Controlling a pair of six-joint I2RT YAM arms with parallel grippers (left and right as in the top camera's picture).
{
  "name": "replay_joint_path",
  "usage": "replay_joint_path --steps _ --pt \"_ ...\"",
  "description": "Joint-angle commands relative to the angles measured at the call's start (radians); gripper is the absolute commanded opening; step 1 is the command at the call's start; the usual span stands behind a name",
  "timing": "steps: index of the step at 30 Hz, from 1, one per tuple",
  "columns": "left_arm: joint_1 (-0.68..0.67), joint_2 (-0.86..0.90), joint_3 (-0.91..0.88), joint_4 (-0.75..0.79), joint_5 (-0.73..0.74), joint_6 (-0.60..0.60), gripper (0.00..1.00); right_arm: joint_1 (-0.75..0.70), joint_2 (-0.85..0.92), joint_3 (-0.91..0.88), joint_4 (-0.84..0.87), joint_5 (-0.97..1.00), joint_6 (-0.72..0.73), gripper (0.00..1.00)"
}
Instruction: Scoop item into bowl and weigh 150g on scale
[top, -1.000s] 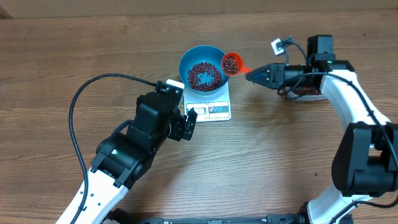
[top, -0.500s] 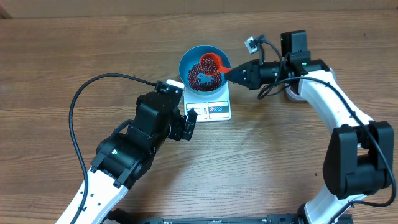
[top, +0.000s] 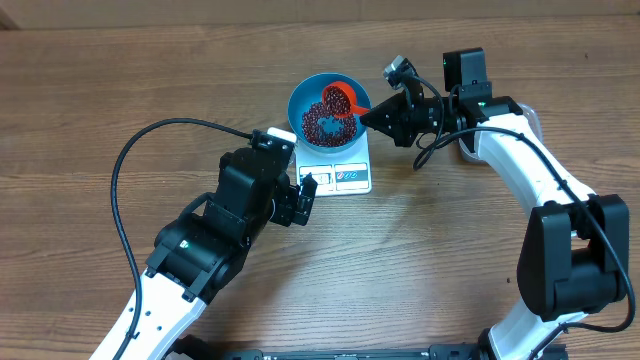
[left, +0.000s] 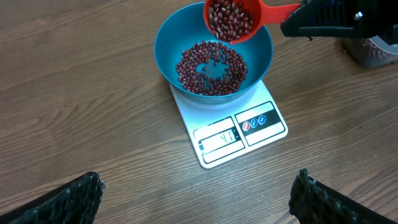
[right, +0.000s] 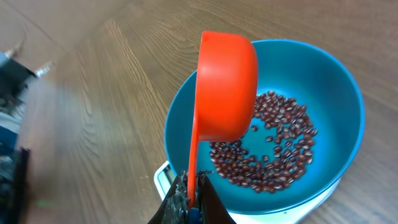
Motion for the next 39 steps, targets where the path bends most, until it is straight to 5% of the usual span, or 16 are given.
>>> replay_joint_path --steps 1,27,39 --pt "-0.006 0.005 -0.002 0.001 -0.013 -0.003 0.99 0.005 0.001 0.002 0.007 0.007 -0.141 0.04" --pt "-0.006 0.005 -0.002 0.001 -0.013 -0.003 0.99 0.005 0.001 0.002 0.011 0.040 -0.556 0.04" --pt "-0.006 0.005 -0.002 0.001 -0.013 -0.003 0.99 0.005 0.001 0.002 0.108 0.127 -0.581 0.04"
